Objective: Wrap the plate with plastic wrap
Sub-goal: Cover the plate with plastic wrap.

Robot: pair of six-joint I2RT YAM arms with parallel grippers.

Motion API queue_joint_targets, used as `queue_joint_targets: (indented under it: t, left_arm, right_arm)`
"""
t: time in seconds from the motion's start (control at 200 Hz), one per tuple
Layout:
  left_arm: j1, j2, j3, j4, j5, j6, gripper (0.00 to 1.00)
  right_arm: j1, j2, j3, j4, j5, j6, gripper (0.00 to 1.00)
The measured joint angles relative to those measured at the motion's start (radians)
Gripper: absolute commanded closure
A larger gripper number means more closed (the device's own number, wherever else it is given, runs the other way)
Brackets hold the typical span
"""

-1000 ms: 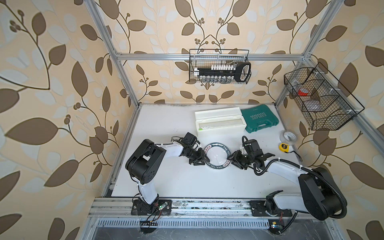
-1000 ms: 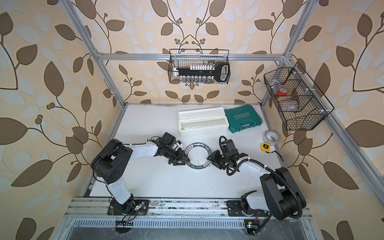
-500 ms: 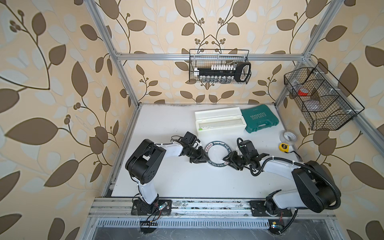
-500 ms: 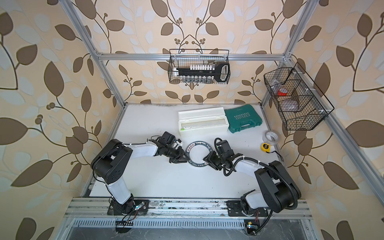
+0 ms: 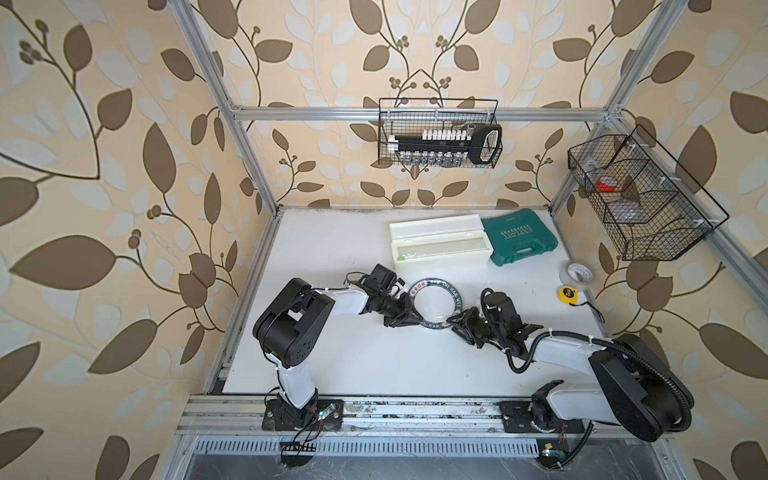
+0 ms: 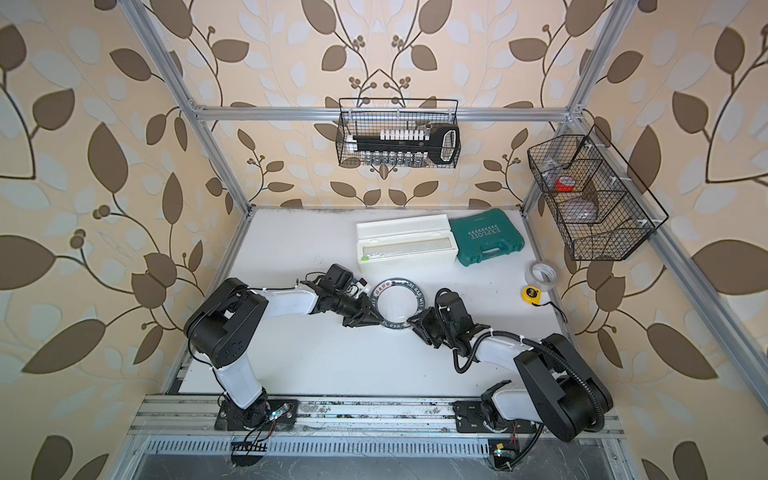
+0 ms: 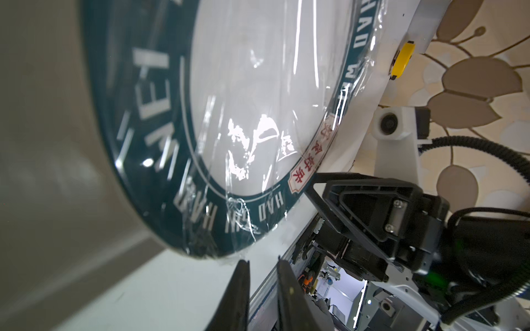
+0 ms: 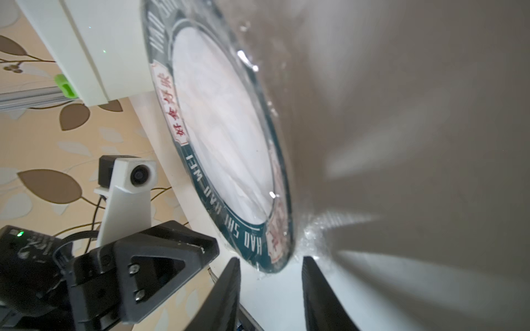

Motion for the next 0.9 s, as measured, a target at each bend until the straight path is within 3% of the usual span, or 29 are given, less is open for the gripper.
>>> queue_joint_targets:
  t: [0.13, 0.295, 0.535, 0.795, 0.9]
  left_arm:
    - [0.0, -0.049, -0.013, -0.074, -0.006, 0.025, 0.48]
    - [0.008, -0.082, -0.011, -0.13, -0.052, 0.056, 0.46]
    - [0.016, -0.01, 0.082, -0.142, -0.137, 0.109, 0.53]
    - [0.021, 0.085, 0.143, -0.142, -0.155, 0.143, 0.62]
    - [0.021, 0.101, 0.145, -0.14, -0.151, 0.149, 0.69]
  right_arm:
    - [-0.059, -0.047, 0.095, -0.227, -0.002, -0.158, 0.45]
    - [-0.183, 0.018, 0.34, -0.499, 0.054, -0.476, 0.45]
    - [-0.151, 0.225, 0.574, -0.656, 0.169, -0.749, 0.51]
    - [-0.137, 0.384, 0.639, -0.666, 0.173, -0.832, 0.52]
    - [-0.132, 0.416, 0.655, -0.644, 0.133, -0.847, 0.59]
